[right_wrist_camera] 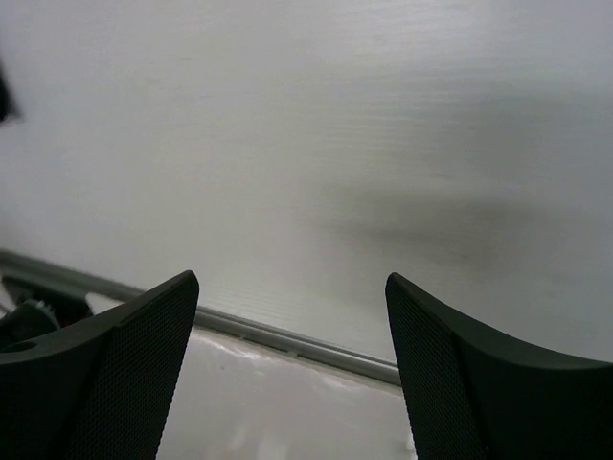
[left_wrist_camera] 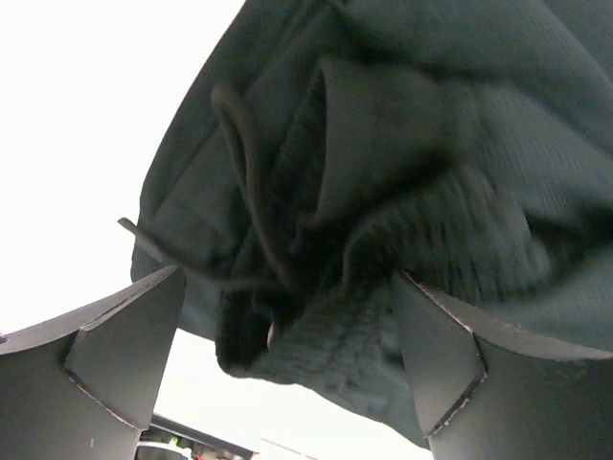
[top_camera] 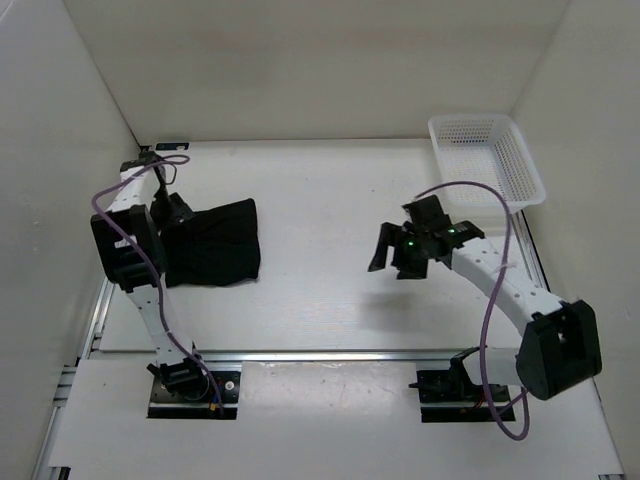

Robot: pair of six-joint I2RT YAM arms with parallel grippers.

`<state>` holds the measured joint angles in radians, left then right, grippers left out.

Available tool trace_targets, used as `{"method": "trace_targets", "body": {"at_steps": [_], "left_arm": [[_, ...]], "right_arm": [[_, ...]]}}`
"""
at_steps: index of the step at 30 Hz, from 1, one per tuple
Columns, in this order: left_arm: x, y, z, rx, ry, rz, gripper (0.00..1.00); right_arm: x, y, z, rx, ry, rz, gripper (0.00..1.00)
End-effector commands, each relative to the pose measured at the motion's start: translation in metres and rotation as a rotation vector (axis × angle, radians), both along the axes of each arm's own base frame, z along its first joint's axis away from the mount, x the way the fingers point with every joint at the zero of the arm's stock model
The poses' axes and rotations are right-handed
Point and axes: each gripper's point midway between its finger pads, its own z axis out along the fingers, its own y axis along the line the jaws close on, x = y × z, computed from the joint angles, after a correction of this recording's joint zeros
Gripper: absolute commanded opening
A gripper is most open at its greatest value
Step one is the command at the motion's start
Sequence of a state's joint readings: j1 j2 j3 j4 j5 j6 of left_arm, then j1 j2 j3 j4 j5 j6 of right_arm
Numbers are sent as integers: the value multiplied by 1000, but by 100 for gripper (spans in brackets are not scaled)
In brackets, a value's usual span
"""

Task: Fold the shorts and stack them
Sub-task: Fold the shorts

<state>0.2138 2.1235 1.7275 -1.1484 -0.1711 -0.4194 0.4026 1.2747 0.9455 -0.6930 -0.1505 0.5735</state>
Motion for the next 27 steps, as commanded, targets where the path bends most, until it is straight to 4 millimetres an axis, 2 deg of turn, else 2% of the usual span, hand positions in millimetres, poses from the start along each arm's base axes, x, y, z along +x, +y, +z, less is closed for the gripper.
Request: {"method": "trace_targets", "body": {"at_steps": [1, 2, 3, 4, 5, 6, 7, 8, 9, 10, 11, 12, 13, 14, 15, 16, 17, 18, 19, 20, 22, 23, 24, 25, 26, 27], "left_arm": [[8, -15, 45, -58, -170, -4, 100], [7, -22, 48, -91, -182, -10, 100], [4, -24, 55, -97, -205, -24, 100], [5, -26, 61, -105, -223, -27, 100], [3, -28, 63, -116, -227, -42, 100], [3, -28, 66, -114, -236, -42, 100], [3, -28, 73, -109, -248, -52, 100], [-1, -31, 73, -125, -235, -53, 100], [1, -31, 82, -119, -260, -56, 100], [0, -31, 90, -115, -269, -66, 100], [-5, -32, 89, -119, -252, -64, 100], [-3, -33, 98, -122, -280, -68, 100], [-5, -33, 109, -115, -297, -79, 100], [-8, -34, 112, -115, -298, -79, 100], [-11, -34, 119, -114, -301, -79, 100], [-13, -35, 130, -107, -331, -82, 100], [-14, -35, 136, -102, -347, -84, 100], [-17, -36, 141, -102, -356, -75, 100], [-18, -36, 146, -99, -371, -77, 100], [-21, -37, 156, -94, -400, -69, 100], [-25, -40, 163, -102, -411, -72, 100], [-28, -41, 167, -101, -417, -73, 100], [-28, -41, 167, -101, -417, -73, 100], [-29, -41, 170, -98, -428, -74, 100], [-29, -43, 171, -107, -430, -77, 100], [-32, -44, 170, -112, -418, -100, 100]], "right_arm": [[12, 76, 19, 199, -84, 206, 85], [22, 97, 32, 230, -118, 249, 87], [18, 124, 17, 225, -72, 316, 87], [22, 144, 19, 248, -78, 357, 88], [33, 172, 42, 299, -123, 404, 90], [35, 192, 20, 294, -68, 438, 90], [27, 215, 20, 319, -50, 498, 92], [39, 240, 40, 357, -102, 536, 93], [39, 258, 13, 345, -45, 554, 93], [42, 271, 9, 355, -35, 562, 93], [58, 287, 23, 383, -74, 560, 93], [55, 302, -2, 368, -30, 570, 93], [61, 309, -6, 374, -26, 559, 93], [58, 318, -28, 355, 9, 569, 93], [60, 334, -19, 363, -20, 584, 93], [63, 340, -24, 346, -21, 571, 93], [61, 342, -47, 307, 18, 566, 93], [66, 354, -39, 317, -14, 572, 93], [63, 361, -44, 309, -8, 572, 93], [62, 361, -62, 290, 33, 556, 92], [64, 369, -64, 287, 26, 530, 89], [60, 371, -76, 271, 44, 525, 87], [64, 374, -72, 280, 27, 515, 77], [63, 374, -80, 273, 46, 503, 66], [61, 373, -83, 274, 71, 476, 50], [59, 371, -88, 267, 95, 459, 29]]}}
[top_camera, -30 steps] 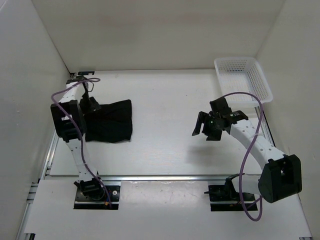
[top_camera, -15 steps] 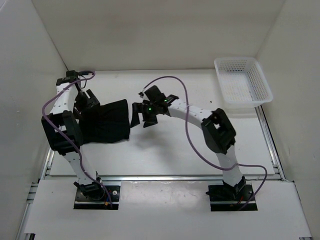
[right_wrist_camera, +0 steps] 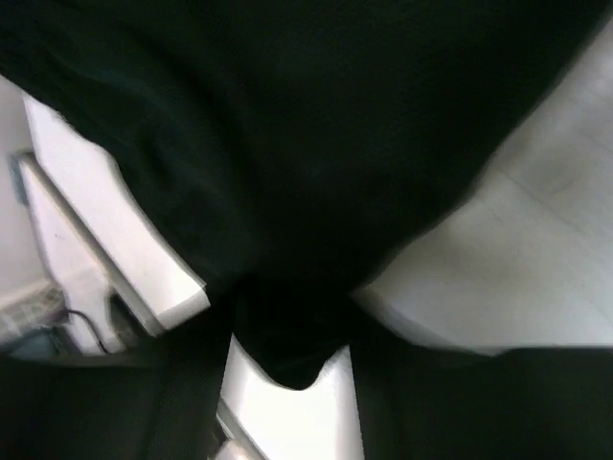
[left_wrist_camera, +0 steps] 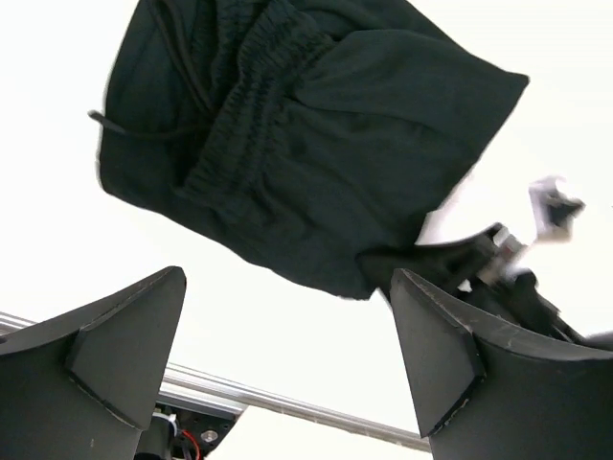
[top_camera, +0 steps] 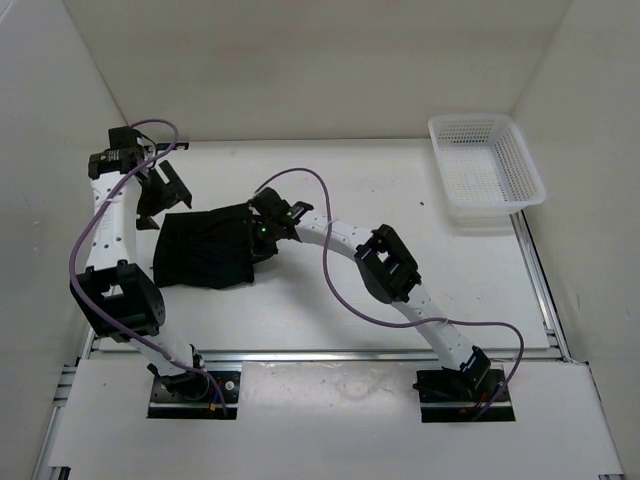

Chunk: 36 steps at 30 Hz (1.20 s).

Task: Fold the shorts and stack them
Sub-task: Fold the shorts

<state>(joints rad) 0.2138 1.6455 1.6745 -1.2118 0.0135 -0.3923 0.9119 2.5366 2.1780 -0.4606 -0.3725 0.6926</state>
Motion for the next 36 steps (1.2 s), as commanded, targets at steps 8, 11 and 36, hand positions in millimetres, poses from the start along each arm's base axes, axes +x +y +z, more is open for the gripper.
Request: {"method": "trace_targets", "body": {"at_steps": [8, 11, 36], "left_arm": [[-36, -58, 0, -128, -26, -203, 100], [-50, -83, -16, -166, 3, -271, 100], [-59, -241, -151, -134, 262, -453, 82]], "right_arm": [[-8, -150, -27, -174, 66, -250, 0], [-23, -214, -29, -252, 73, -301, 0], [-54, -349, 87, -335, -187, -544, 100]]}}
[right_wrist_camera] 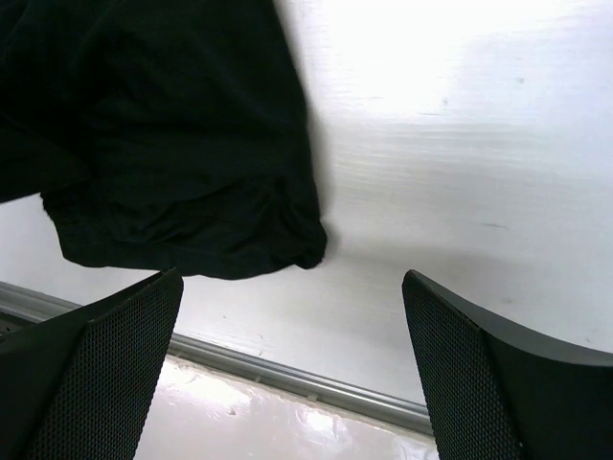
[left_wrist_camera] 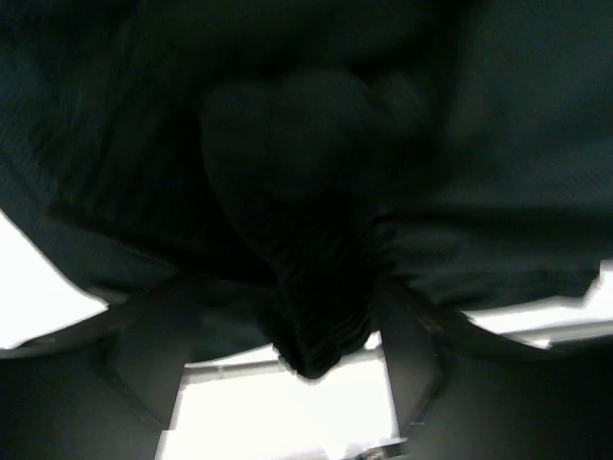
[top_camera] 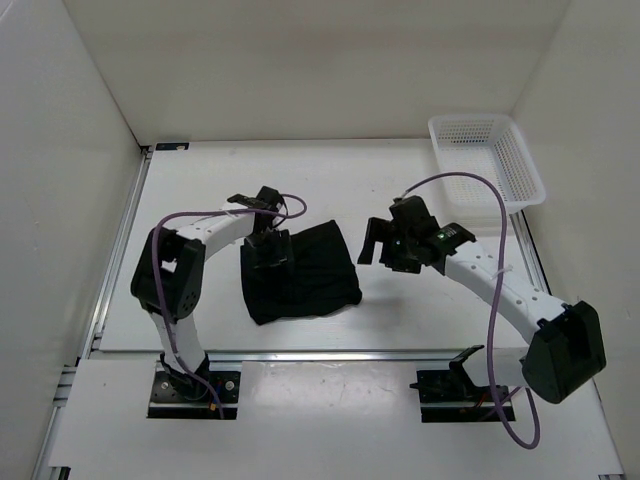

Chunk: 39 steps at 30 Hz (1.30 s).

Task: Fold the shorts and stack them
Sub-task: Fold the shorts

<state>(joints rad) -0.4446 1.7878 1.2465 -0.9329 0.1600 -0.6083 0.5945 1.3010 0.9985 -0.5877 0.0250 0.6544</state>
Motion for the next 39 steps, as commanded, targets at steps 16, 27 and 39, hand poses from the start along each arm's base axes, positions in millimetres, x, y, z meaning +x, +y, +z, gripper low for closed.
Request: {"method": "trace_targets", "body": {"at_steps": [16, 27, 39], "left_arm": [[18, 26, 108, 34, -221, 45, 10], [-3, 122, 41, 196, -118, 218, 10], [26, 165, 148, 185, -333, 470, 99]], "right_arm": [[-15, -43, 2, -38, -11, -70, 100], [-26, -48, -6, -56, 12, -49, 100], [-27, -59, 13, -39, -46, -68, 100]]}}
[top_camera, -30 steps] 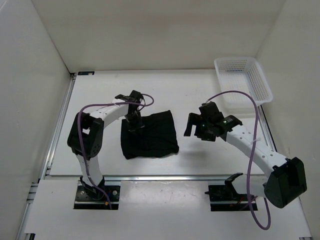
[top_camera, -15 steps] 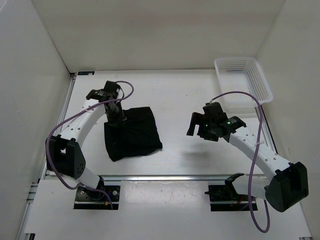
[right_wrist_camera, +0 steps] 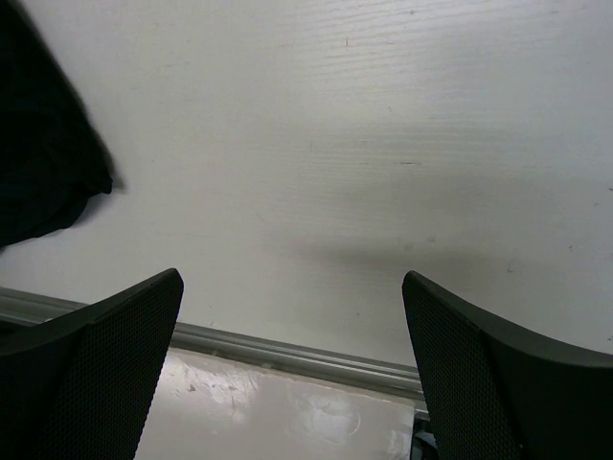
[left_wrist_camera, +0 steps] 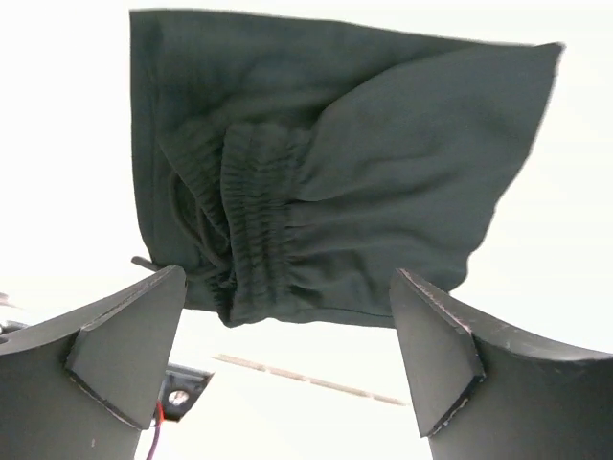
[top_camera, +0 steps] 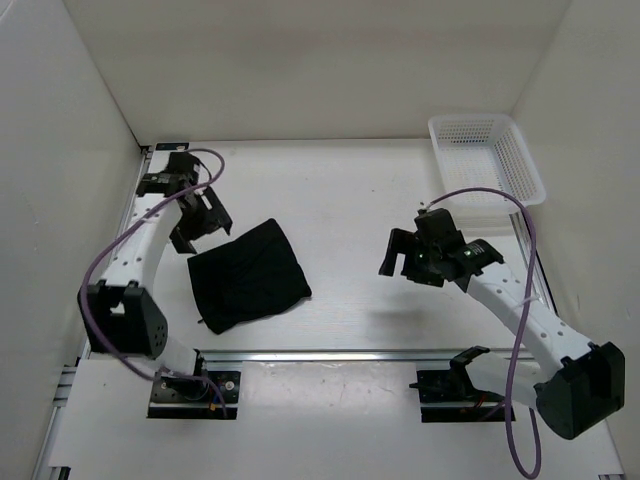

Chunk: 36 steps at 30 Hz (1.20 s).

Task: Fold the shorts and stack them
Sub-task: Fold the shorts

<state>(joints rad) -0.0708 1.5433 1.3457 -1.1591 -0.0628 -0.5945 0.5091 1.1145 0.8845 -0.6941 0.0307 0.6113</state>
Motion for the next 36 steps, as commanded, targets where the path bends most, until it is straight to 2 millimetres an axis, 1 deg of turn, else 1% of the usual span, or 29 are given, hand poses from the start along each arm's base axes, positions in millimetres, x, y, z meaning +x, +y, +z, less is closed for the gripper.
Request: {"method": "trace_targets", "body": {"at_steps": [1, 3, 4, 5, 6, 8, 9, 11, 13, 15, 16, 17, 19, 20, 21, 22, 23, 24, 25, 26, 27, 28, 29, 30, 31, 32, 34, 35, 36], "left_arm": [[-5, 17, 70, 40, -178, 45, 99], [-10, 25, 85, 40, -225, 72, 99], [-16, 25, 80, 41, -215, 72, 99], [-13, 25, 78, 22, -231, 87, 99], [-22, 28, 58, 9, -185, 111, 99], [-26, 25, 34, -45, -144, 151, 99], [-31, 31, 4, -61, -78, 200, 99], [-33, 32, -20, -100, -39, 253, 99], [-34, 42, -44, -107, -20, 323, 98], [-32, 41, -53, -143, -29, 353, 98], [-37, 40, -64, -148, -2, 374, 98], [-34, 41, -67, -148, -19, 373, 98], [-34, 38, -81, -163, 14, 381, 97], [-35, 32, -87, -194, 30, 374, 97], [-27, 30, -91, -213, 15, 368, 97], [-28, 27, -104, -227, 62, 369, 96], [-26, 20, -107, -247, 85, 338, 95], [-21, 18, -112, -245, 92, 317, 93], [-22, 10, -124, -242, 141, 293, 91], [-12, 6, -124, -248, 131, 267, 89], [-8, 3, -127, -245, 140, 244, 85], [-8, -7, -135, -255, 174, 209, 82], [6, -12, -130, -260, 151, 167, 80], [12, -19, -130, -265, 147, 131, 78], [18, -29, -129, -282, 143, 91, 77], [28, -46, -127, -287, 133, 29, 75], [36, -67, -123, -296, 122, -30, 75], [36, -87, -127, -295, 137, -75, 75], [48, -102, -119, -313, 110, -99, 75]], "right_arm": [[5, -11, 24, 2, -86, -23, 100], [9, -26, 35, -30, -140, -90, 100], [10, -30, 43, -27, -173, -113, 100], [13, -35, 49, -26, -198, -135, 100], [13, -37, 53, -32, -217, -134, 100], [14, -42, 58, -29, -238, -152, 100], [14, -42, 58, -34, -241, -145, 100], [13, -45, 56, -41, -230, -153, 100], [9, -44, 57, -31, -226, -145, 100], [6, -44, 58, -20, -220, -146, 100], [4, -45, 56, -25, -210, -145, 100], [2, -46, 54, -25, -210, -145, 100], [0, -47, 53, -31, -201, -145, 100], [0, -47, 53, -31, -201, -145, 100], [0, -47, 53, -31, -201, -145, 100], [0, -47, 53, -31, -201, -145, 100], [0, -47, 53, -31, -201, -145, 100], [2, -46, 57, -25, -210, -145, 100], [1, -48, 56, -37, -206, -151, 100], [1, -48, 56, -37, -206, -151, 100], [2, -50, 56, -44, -209, -157, 100], [2, -50, 56, -44, -209, -157, 100], [0, -51, 54, -48, -202, -157, 100], [0, -52, 54, -55, -205, -162, 100], [1, -52, 54, -55, -205, -162, 100], [-1, -55, 53, -67, -199, -167, 100], [0, -54, 56, -62, -207, -168, 100], [1, -55, 56, -63, -208, -181, 100], [2, -57, 56, -64, -208, -190, 100]]}}
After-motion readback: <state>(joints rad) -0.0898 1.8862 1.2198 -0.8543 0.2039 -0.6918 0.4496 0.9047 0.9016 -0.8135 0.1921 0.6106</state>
